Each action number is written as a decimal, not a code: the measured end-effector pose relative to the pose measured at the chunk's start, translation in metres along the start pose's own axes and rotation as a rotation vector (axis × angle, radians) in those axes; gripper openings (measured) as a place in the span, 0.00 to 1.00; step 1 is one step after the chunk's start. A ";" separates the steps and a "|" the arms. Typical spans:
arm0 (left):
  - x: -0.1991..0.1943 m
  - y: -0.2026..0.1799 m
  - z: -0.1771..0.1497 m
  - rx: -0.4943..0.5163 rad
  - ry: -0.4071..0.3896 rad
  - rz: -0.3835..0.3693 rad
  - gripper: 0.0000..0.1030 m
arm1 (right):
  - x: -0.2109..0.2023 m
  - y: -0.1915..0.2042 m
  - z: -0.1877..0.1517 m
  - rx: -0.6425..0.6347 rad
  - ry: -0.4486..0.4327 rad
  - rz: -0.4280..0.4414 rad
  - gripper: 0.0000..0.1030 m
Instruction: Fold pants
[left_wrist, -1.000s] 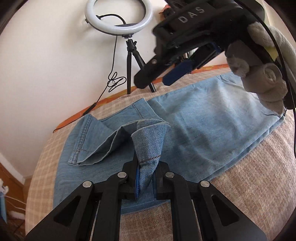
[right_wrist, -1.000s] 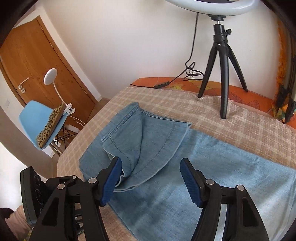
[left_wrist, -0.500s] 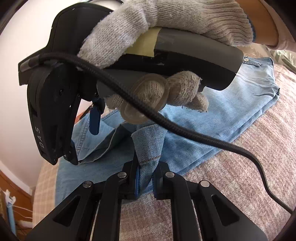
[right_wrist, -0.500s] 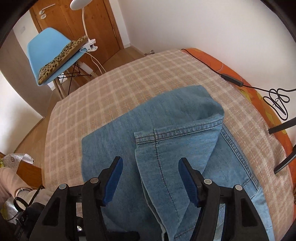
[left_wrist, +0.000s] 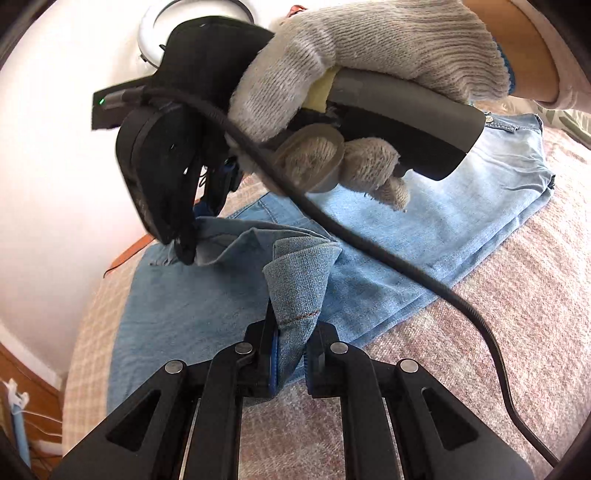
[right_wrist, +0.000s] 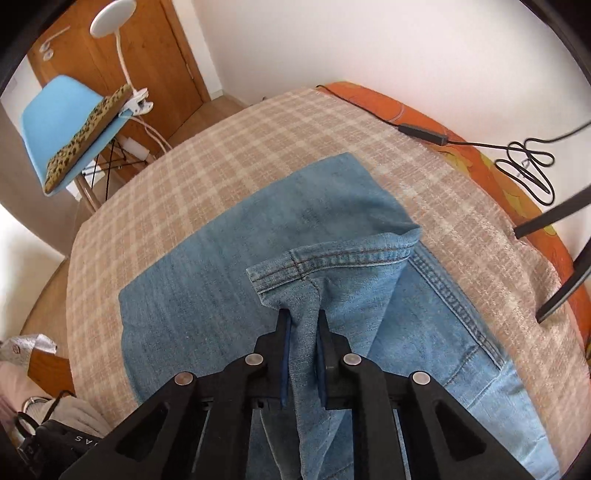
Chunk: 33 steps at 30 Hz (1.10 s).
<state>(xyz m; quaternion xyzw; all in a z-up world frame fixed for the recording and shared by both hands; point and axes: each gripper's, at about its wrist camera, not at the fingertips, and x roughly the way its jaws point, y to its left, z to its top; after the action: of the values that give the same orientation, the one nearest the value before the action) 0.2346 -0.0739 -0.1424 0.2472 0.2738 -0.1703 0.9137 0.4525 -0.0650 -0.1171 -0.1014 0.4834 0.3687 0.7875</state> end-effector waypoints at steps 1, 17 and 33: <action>-0.001 -0.001 0.000 0.002 0.000 0.001 0.08 | -0.010 -0.013 -0.006 0.063 -0.030 0.002 0.09; -0.010 0.024 0.004 -0.192 -0.043 -0.042 0.08 | -0.033 -0.092 -0.071 0.475 -0.071 0.102 0.79; -0.013 0.010 0.032 -0.216 -0.063 -0.121 0.08 | -0.050 -0.090 -0.062 0.544 -0.225 0.161 0.06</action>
<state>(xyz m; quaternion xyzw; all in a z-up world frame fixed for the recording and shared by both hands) 0.2416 -0.0812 -0.1076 0.1251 0.2759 -0.2022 0.9313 0.4584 -0.1852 -0.1243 0.1933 0.4804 0.2960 0.8026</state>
